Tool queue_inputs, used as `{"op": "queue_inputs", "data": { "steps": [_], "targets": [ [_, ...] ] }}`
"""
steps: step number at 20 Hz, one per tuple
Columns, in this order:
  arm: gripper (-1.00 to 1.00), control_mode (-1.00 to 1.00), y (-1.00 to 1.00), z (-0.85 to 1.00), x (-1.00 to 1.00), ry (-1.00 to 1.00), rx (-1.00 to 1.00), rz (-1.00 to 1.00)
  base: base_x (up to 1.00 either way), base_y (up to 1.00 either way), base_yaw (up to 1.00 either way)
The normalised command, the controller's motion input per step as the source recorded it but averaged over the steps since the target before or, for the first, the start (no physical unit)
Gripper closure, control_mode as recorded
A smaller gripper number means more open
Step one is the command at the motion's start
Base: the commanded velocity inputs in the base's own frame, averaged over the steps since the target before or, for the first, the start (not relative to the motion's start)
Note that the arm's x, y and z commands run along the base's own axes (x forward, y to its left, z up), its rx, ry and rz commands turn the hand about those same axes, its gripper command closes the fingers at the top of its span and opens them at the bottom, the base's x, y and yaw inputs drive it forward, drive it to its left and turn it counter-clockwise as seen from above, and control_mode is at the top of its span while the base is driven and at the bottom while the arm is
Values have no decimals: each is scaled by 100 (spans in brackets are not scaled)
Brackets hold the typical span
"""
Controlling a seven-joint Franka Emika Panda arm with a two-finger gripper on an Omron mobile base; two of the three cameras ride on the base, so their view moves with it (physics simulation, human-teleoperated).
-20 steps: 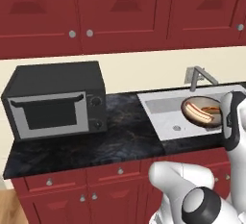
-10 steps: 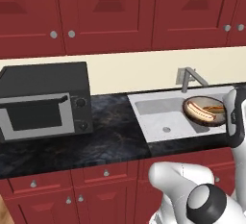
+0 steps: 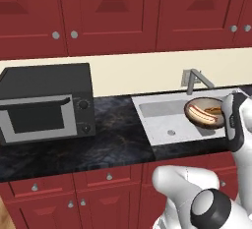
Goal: Dump the hot dogs from the bowl so the bowl can be washed. Place the bowl in the sink after clearing the leftovers.
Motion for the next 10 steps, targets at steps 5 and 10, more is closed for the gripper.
{"op": "queue_inputs", "data": {
  "steps": [5, 10],
  "targets": [
    [100, -100, 31, -5, 58, 3, -17, 0, 0, 0, 0],
    [100, -100, 17, -11, 73, 8, -14, 0, 0, 0, 0]
  ]
}}
